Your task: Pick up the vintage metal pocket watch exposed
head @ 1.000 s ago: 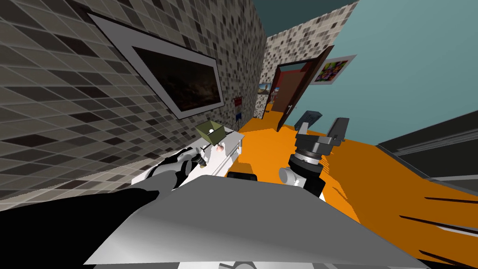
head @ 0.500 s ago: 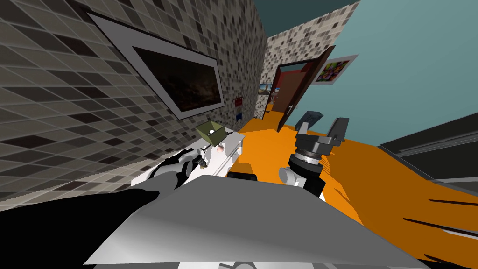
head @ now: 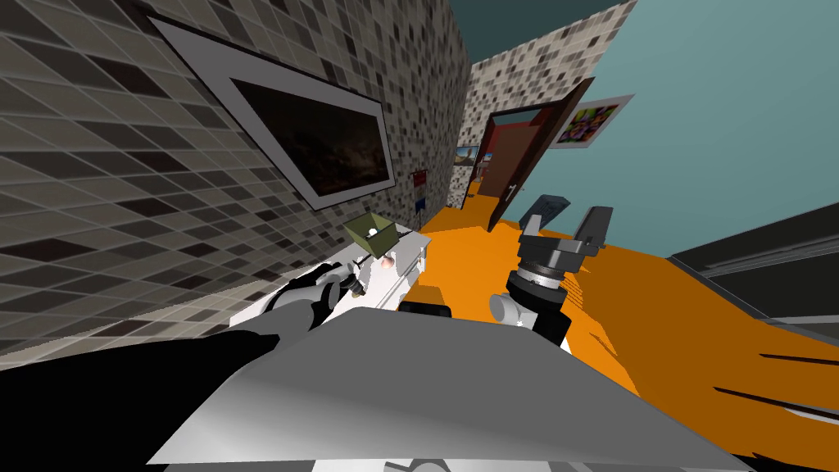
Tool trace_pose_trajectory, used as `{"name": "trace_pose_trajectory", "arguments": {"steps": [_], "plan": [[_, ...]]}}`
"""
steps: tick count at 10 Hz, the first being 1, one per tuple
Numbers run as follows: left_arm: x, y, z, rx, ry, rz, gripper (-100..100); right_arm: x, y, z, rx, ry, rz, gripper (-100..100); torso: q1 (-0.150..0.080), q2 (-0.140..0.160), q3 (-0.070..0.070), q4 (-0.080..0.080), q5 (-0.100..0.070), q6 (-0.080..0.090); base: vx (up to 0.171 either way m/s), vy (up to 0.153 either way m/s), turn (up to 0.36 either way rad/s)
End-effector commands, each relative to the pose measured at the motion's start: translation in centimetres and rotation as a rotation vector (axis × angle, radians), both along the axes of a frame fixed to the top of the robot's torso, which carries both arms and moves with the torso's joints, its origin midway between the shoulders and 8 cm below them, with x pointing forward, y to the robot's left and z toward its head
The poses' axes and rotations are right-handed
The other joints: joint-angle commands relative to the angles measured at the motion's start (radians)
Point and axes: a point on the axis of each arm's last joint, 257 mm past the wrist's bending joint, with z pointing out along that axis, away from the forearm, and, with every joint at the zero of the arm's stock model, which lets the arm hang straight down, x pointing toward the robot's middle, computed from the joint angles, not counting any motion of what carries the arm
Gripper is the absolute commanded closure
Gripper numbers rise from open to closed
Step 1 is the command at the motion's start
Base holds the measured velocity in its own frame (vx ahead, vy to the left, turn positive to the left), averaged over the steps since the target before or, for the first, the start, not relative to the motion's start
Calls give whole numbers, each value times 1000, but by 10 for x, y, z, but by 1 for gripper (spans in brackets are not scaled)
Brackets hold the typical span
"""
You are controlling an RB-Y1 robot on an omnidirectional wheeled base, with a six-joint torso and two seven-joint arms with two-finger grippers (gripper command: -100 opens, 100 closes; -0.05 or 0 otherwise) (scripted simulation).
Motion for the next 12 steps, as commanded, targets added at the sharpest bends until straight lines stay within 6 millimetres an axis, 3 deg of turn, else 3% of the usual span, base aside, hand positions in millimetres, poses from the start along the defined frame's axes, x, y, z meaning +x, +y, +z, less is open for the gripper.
{"name": "trace_pose_trajectory", "arguments": {"steps": [1,5,6,7,9,11,12], "plan": [[0,0,0,0,0,0,100,0,0,0,0,0,0,0,0,0,0,0,0,0,0,0,0],[0,-1,0,-2,2,0,100,0,0,0,0,0,0,0,1,0,0,0,0,0,0,0,0],[0,-1,0,-2,2,0,0,0,0,0,0,0,0,0,1,0,0,0,0,0,0,0,0],[5,7,10,0,-1,4,100,0,0,0,0,0,0,0,2,0,0,0,0,0,-26,-25,-34],[18,12,17,15,-30,-7,100,0,0,0,0,0,0,0,-1,2,1,1,-1,1,-30,-24,-8],[5,7,10,0,-1,4,100,0,0,0,0,0,0,0,1,1,0,0,0,0,0,0,0],[12,16,23,1,-1,10,100,0,0,0,0,0,0,0,1,0,0,0,1,0,-35,-31,-28]]}}
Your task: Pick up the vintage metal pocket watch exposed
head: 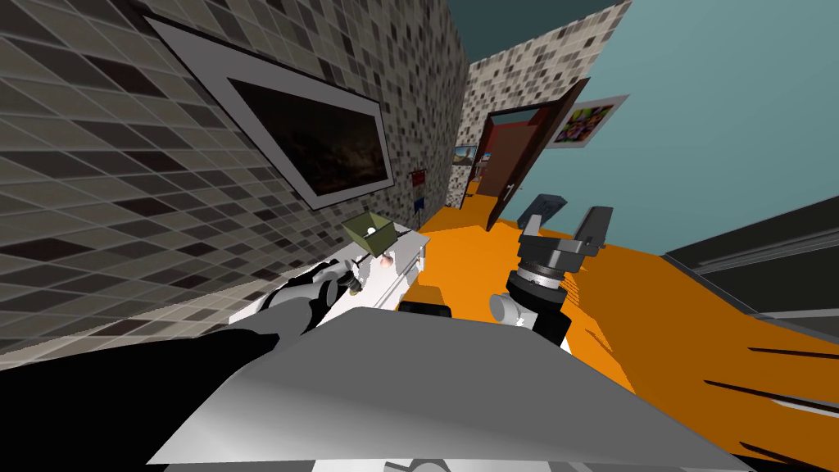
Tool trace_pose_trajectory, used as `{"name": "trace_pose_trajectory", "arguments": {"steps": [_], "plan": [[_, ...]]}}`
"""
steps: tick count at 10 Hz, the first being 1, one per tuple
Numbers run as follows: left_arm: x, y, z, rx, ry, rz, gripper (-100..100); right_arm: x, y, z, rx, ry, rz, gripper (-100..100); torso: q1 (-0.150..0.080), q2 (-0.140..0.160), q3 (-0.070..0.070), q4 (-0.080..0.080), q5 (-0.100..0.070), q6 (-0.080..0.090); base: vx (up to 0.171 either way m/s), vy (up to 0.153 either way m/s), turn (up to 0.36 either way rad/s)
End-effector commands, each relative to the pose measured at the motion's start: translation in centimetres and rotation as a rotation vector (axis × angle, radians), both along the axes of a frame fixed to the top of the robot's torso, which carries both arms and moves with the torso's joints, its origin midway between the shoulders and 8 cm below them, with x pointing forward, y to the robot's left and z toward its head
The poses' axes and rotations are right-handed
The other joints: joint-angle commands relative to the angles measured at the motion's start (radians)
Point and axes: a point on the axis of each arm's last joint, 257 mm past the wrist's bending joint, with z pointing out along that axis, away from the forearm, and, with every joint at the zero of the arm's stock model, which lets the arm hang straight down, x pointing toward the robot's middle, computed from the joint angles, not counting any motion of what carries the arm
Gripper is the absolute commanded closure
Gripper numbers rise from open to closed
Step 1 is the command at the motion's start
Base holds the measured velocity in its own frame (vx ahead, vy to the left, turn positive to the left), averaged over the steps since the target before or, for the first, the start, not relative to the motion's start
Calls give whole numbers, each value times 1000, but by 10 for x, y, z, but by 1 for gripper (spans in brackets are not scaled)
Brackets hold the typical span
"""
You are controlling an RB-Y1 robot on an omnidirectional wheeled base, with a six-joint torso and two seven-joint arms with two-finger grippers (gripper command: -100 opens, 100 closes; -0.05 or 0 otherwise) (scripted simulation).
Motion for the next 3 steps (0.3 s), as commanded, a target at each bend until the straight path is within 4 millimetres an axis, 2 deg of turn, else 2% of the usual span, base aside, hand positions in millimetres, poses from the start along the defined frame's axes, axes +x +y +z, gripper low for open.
{"name": "trace_pose_trajectory", "arguments": {"steps": [1,2,3], "plan": [[1,3,6,-3,4,3,100,0,0,0,0,0,0,0,0,0,0,0,0,0,-45,-35,-18],[1,2,4,-1,1,1,100,0,0,0,0,0,0,0,-1,1,1,0,0,0,-17,-13,-1],[1,2,4,-3,3,1,0,0,0,0,0,0,0,0,0,0,0,0,0,0,0,0,0]]}}
